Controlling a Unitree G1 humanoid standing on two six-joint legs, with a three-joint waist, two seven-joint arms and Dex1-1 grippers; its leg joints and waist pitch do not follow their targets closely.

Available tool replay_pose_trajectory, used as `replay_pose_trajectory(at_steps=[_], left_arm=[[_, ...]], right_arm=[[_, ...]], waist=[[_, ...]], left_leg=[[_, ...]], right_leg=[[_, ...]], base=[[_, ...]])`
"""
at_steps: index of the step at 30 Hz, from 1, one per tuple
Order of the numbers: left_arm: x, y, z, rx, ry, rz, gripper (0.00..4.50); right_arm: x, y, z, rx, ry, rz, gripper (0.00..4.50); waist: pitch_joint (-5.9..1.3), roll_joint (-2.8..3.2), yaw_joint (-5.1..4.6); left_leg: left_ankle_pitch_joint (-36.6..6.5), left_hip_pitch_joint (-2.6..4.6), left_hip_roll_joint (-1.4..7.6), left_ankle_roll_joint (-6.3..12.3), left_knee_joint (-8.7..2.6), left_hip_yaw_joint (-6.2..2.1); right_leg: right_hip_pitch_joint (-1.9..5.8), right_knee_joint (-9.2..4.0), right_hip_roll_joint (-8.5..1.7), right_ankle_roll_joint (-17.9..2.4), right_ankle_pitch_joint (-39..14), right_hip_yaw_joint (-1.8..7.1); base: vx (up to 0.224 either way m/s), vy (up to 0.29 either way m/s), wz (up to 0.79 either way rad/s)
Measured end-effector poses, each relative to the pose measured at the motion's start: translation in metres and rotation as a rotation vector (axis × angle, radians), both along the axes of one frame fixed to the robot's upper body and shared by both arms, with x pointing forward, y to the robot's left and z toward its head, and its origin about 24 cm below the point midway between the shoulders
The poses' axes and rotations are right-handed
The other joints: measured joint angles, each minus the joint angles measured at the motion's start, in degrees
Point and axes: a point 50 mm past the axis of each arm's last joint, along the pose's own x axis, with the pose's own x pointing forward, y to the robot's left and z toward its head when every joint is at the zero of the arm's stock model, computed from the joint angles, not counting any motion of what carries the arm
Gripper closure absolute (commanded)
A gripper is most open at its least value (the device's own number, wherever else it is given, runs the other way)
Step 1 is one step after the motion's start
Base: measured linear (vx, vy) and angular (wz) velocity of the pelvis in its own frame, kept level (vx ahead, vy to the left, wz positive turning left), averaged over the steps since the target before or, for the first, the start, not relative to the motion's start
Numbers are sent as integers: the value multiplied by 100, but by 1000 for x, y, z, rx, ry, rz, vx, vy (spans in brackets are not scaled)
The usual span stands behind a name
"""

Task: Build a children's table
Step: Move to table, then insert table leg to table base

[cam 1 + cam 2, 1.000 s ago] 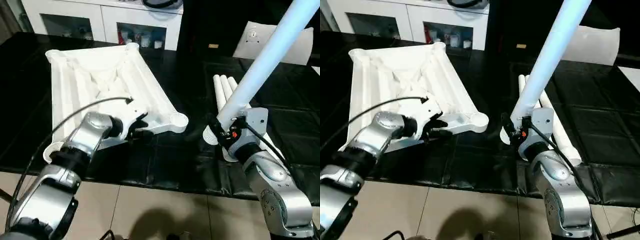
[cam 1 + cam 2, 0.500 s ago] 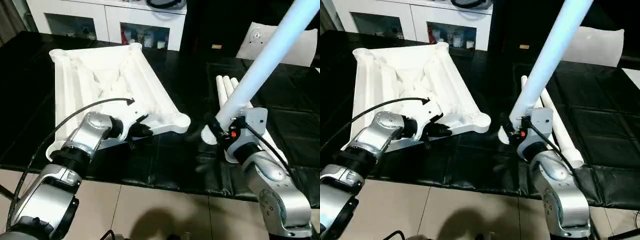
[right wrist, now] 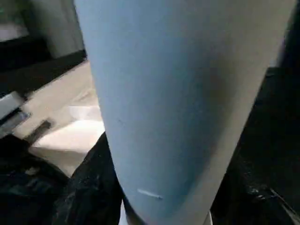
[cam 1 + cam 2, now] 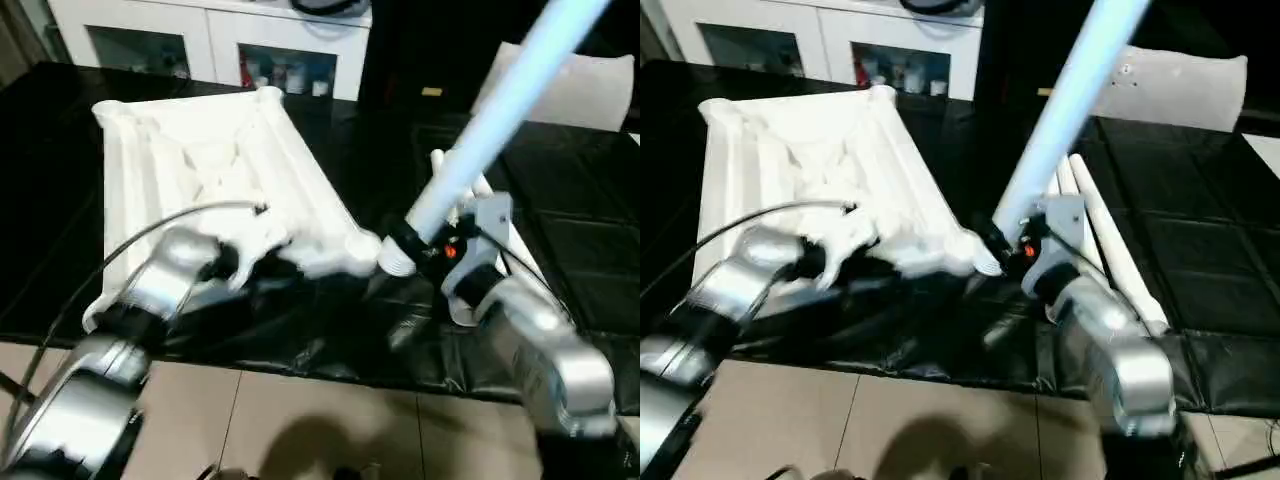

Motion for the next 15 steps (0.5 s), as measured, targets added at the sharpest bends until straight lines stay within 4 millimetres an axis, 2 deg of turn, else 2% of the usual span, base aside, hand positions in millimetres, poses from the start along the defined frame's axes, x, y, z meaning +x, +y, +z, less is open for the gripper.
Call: replay_pose_trajectory(at_steps=[4,8,15], left_arm=[[-4,2,0,6,-12,-12,450],[-6,4,-1,9,-19,-13,450],[-12,9,1,16,-29,-28,450]], right_arm=[[-5,6,-7,73,73,164,255],[-3,5,-16,66,114,241,255],[16,5,-23,24,98,205,255]], waist=[[-1,-3,10],[-4,-13,7],[-2,-36,-22]], left_leg=[[2,-1,0,3,3,2],[4,0,0,4,4,4],[4,-4,3,3,3,11]], right_leg=[[1,1,-1,-3,2,1],[1,2,-1,-5,4,0],[-8,9,-1,-5,3,1]], base=[[0,0,0],[0,0,0],[0,0,0]])
